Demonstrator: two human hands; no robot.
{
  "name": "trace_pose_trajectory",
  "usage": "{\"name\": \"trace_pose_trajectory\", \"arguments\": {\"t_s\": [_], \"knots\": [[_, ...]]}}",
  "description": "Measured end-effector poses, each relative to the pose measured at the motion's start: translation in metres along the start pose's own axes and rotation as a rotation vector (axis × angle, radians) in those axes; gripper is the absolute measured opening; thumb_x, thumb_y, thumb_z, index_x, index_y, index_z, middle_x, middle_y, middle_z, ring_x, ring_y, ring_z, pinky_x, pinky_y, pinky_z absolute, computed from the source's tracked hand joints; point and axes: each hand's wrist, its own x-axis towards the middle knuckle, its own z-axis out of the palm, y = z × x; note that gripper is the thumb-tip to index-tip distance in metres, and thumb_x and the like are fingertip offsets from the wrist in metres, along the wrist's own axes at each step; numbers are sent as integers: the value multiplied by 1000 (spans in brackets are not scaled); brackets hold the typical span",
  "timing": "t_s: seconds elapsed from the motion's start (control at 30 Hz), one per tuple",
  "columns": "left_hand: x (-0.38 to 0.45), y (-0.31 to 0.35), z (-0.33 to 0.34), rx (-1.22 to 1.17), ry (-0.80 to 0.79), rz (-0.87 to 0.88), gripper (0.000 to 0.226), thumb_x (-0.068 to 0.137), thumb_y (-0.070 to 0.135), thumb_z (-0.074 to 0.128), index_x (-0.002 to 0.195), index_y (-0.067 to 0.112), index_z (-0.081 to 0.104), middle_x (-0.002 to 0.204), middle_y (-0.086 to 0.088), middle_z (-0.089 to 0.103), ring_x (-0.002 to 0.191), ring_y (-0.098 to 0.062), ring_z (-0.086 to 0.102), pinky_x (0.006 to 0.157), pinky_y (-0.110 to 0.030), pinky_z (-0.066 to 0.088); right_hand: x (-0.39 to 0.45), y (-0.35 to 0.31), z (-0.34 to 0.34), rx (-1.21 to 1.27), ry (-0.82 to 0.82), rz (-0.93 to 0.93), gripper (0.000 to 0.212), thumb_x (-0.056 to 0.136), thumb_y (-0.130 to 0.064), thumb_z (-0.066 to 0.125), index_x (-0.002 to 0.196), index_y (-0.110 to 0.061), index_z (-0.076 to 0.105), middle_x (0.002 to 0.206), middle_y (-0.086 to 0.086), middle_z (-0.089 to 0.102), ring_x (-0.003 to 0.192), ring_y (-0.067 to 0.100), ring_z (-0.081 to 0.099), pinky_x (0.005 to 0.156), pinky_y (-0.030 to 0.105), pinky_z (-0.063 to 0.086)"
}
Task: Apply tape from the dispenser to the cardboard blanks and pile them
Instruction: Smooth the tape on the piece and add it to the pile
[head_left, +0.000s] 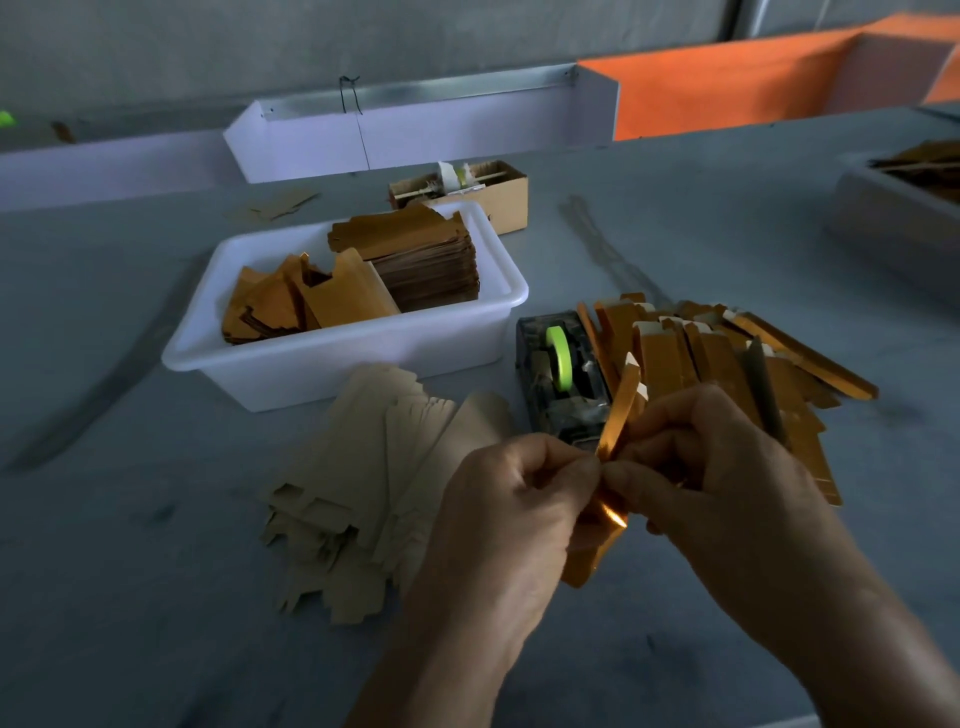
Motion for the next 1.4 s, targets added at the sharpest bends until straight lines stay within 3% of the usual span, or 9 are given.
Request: {"name": "trace_pose_trajectory", "arguments": {"t_s": [0.5, 0.6, 0.7, 0.8, 0.9, 1.1, 1.2, 1.3, 1.4], "knots": [[-11, -9, 12, -56, 273, 154, 15, 85, 16, 64, 76, 26, 71, 68, 2, 73, 64, -14, 71, 60, -27, 58, -6, -5, -2, -406, 156, 104, 40, 65, -62, 60, 81, -28, 45, 62, -13, 51, 51, 1, 48, 41, 18, 33], [-11, -5, 7, -108, 231, 132, 14, 85, 19, 64, 78, 29, 71, 74, 1, 74, 69, -18, 72, 65, -34, 60, -6, 8, -12, -108, 133, 93, 28, 74, -51, 56, 77, -23, 57, 59, -4, 59, 53, 11, 59, 44, 15, 45], [-12, -4, 3, -139, 199, 80, 4, 78, 27, 68, 78, 27, 72, 77, -1, 75, 71, -20, 73, 69, -42, 60, -7, 4, -12, 180, 33, 130, 51, 58, -63, 47, 83, -21, 62, 72, 1, 66, 70, 15, 65, 67, 37, 56], [-15, -6, 7, -141, 171, 54, 7, 78, 28, 67, 74, 32, 72, 76, 1, 74, 72, -19, 73, 68, -42, 60, -11, -3, -2, 257, -78, 191, 60, 47, -68, 52, 90, -27, 61, 80, -5, 67, 79, 8, 64, 66, 24, 51], [-17, -8, 7, -72, 168, 56, 22, 86, 20, 62, 73, 35, 72, 73, 3, 74, 69, -17, 72, 65, -38, 60, -13, -4, 7, 347, -110, 218, 43, 48, -58, 62, 78, -26, 62, 69, -12, 66, 67, -1, 62, 53, 12, 45], [-15, -14, 3, -57, 89, -69, 17, 95, 22, 53, 90, 33, 65, 80, -5, 74, 72, -22, 73, 63, -40, 60, -9, 8, 8, 453, -111, 280, 4, 80, -19, 62, 80, -21, 66, 71, -4, 69, 67, 6, 64, 67, 27, 44], [-9, -22, -7, 90, 221, -75, 11, 95, 21, 50, 95, 31, 51, 77, -2, 74, 73, -20, 72, 60, -40, 58, 2, 16, -6, 349, 1, 259, 7, 82, -24, 61, 87, -26, 65, 79, -9, 70, 73, 7, 67, 65, 24, 46], [-2, -25, -32, 741, 491, 33, 12, 93, 33, 48, 103, 30, 55, 93, 2, 69, 88, -19, 62, 75, -35, 50, 26, 27, -32, 153, 206, 200, 14, 82, -36, 61, 96, -35, 65, 76, -8, 69, 67, 10, 67, 56, 26, 50], [3, -22, -47, 1249, 561, -68, 46, 87, 53, 51, 121, 22, 51, 118, -2, 51, 106, -22, 44, 84, -31, 37, 44, 33, -49, -78, 405, 278, 69, 69, -62, 53, 128, -26, 50, 112, 4, 62, 102, 28, 60, 83, 51, 50]]}}
